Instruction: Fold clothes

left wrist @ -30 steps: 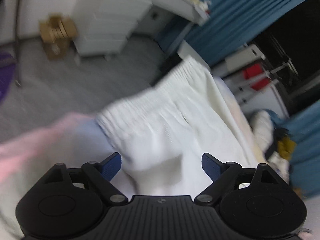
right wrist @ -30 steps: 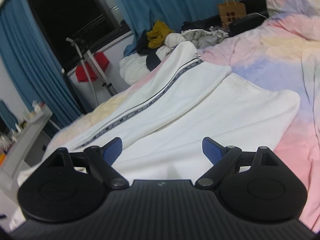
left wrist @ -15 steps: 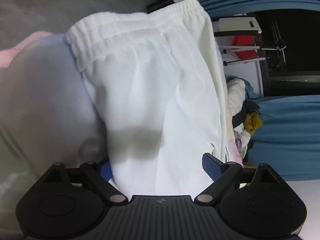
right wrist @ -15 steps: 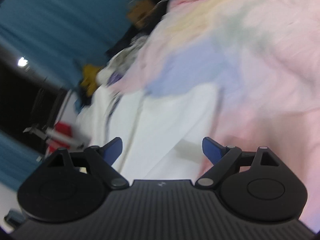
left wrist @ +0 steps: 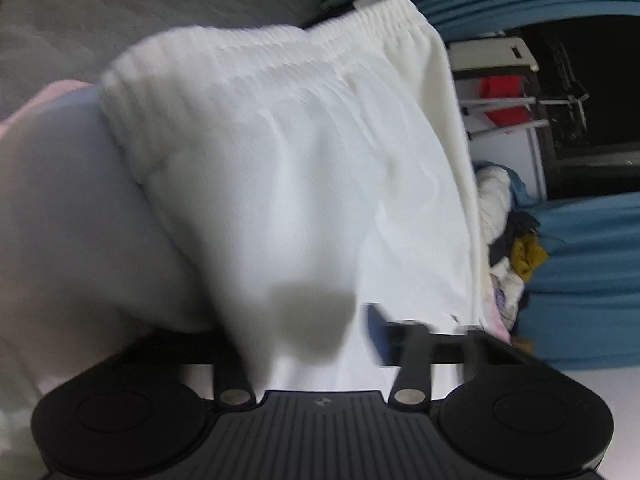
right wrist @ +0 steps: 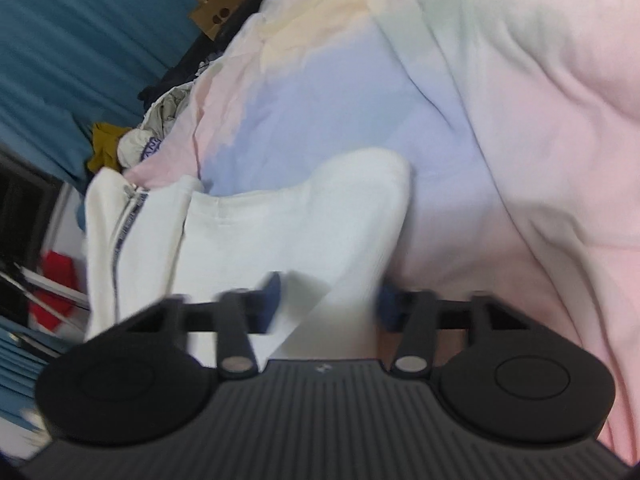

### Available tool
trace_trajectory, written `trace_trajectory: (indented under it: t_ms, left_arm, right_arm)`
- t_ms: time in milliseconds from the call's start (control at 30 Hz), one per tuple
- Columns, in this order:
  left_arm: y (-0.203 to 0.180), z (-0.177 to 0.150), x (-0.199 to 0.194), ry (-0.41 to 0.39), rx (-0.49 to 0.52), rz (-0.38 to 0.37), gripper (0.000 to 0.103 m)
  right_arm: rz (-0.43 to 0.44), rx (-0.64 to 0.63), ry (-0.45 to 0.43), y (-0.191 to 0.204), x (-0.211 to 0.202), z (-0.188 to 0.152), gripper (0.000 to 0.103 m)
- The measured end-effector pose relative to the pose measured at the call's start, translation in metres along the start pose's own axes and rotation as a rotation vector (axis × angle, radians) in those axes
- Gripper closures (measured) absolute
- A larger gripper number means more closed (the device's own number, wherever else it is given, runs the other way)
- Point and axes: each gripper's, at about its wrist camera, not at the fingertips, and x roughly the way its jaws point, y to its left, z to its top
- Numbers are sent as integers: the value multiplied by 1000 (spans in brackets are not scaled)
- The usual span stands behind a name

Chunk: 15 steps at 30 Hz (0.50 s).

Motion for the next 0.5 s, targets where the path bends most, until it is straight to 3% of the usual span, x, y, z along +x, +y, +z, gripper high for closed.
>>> trace_trajectory:
  t_ms: [67, 167, 300, 500]
  left_arm:
    - [1, 2, 1, -10, -7, -23, 89]
    - [-2, 2, -5, -40, 14, -57, 93]
    - [-14, -3, -23, -126, 61, -124, 95]
    - [-18, -15, -55, -203, 67, -238, 95]
  right_arm:
    - [-3, -32, -46, 4, -6, 2, 93]
    - [22, -3, -107, 4, -20, 9, 96]
    - [51, 6, -198, 9, -43, 15, 97]
    - [116, -124, -378, 29, -102, 12, 97]
